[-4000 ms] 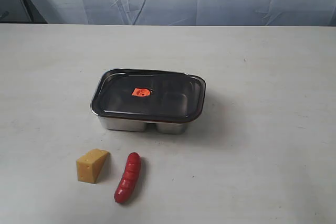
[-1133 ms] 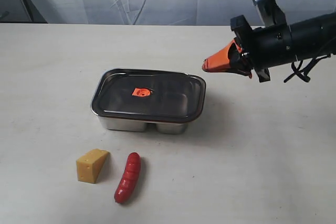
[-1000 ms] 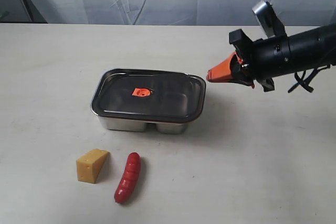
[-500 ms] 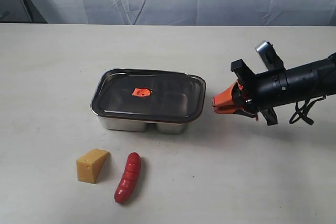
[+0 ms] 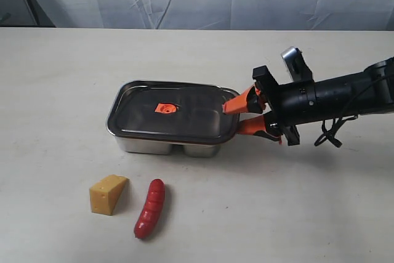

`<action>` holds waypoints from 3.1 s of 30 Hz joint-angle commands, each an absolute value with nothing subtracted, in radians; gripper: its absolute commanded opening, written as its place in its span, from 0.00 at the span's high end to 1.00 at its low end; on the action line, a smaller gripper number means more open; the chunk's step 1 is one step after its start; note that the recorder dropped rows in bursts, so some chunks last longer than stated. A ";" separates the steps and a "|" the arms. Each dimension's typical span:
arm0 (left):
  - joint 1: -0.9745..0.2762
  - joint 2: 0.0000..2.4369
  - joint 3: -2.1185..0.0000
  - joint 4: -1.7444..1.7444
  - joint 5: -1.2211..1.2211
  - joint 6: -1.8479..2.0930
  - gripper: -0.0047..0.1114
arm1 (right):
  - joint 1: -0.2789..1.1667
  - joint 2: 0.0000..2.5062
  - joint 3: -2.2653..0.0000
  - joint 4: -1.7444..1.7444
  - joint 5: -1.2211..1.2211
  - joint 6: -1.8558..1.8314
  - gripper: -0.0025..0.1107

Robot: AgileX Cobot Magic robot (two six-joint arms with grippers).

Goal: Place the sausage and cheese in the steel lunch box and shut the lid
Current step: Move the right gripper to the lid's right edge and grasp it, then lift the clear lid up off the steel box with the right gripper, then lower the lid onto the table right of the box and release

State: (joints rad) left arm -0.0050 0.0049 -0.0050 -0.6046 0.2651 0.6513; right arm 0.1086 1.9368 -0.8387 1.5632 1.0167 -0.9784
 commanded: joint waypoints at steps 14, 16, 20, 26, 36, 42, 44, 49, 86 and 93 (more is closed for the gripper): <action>-0.012 0.000 0.000 -0.603 0.261 0.650 0.96 | 0.130 1.932 -0.837 1.561 1.075 -1.050 0.99; -0.012 0.000 0.000 -0.603 0.261 0.650 0.96 | 0.130 1.923 -0.837 1.580 1.129 -1.078 0.99; -0.012 0.000 0.000 -0.603 0.261 0.650 0.96 | 0.130 1.889 -0.837 1.630 1.201 -1.126 0.99; -0.012 0.000 0.000 -0.603 0.261 0.650 0.96 | 0.130 1.797 -0.837 1.716 1.221 -1.237 0.99; -0.012 0.000 0.000 -0.603 0.261 0.650 0.96 | 0.130 1.521 -0.867 1.598 0.910 -1.310 0.99; -0.012 0.000 0.000 -0.603 0.261 0.650 0.96 | 0.130 1.328 -0.872 1.260 0.483 -1.184 0.99; -0.012 0.000 0.000 -0.603 0.261 0.650 0.96 | 0.130 1.267 -0.872 1.151 0.376 -1.116 0.99; -0.012 0.000 0.000 -0.603 0.261 0.650 0.96 | 0.130 1.166 -0.872 0.843 0.297 -1.062 0.99; -0.012 0.000 0.000 -0.603 0.261 0.650 0.96 | 0.581 1.383 -0.644 -0.138 0.833 -0.459 0.99; -0.012 0.000 0.000 -0.603 0.261 0.650 0.96 | 0.581 1.456 -0.644 -0.067 0.724 -0.424 0.99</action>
